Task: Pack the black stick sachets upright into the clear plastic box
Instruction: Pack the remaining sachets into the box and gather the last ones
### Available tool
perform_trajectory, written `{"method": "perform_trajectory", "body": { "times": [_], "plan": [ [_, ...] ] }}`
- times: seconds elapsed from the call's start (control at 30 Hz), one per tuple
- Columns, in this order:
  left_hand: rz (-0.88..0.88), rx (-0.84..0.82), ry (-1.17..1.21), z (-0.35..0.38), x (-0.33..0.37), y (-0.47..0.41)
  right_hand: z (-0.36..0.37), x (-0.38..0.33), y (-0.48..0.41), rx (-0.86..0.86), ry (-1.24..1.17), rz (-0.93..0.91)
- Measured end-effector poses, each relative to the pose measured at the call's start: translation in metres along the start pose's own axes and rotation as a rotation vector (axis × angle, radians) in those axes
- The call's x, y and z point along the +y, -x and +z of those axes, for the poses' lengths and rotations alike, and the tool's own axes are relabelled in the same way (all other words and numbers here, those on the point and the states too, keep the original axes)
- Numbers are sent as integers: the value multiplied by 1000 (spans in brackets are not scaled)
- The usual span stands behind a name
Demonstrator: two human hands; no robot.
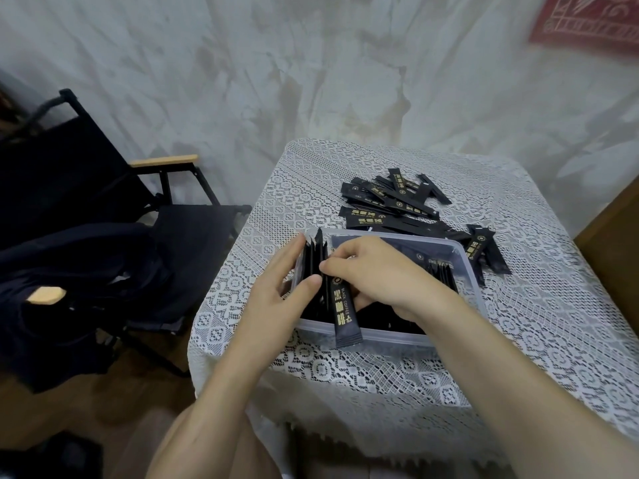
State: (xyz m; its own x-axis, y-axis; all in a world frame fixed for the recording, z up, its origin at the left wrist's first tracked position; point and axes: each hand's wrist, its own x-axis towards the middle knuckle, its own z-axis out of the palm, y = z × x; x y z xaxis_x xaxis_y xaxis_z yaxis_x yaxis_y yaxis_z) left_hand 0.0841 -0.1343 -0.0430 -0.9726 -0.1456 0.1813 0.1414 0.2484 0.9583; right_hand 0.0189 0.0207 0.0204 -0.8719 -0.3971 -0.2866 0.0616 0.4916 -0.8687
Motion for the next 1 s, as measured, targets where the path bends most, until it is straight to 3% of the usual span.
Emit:
{"method": "perform_trajectory", "body": {
  "times": [0.67,0.77,0.9,1.0],
  "plan": [
    [27,-45,-32,-3,3,-1,-11,-5,9,-153,21,16],
    [26,-45,-27,-2,3,0,-8,-1,-3,-5,6,4],
    [23,-40,-50,-3,3,0,-5,-1,-15,285,436,-104],
    [20,-40,-38,-2,2,-1,0,-2,-15,352,541,-141]
  ]
}}
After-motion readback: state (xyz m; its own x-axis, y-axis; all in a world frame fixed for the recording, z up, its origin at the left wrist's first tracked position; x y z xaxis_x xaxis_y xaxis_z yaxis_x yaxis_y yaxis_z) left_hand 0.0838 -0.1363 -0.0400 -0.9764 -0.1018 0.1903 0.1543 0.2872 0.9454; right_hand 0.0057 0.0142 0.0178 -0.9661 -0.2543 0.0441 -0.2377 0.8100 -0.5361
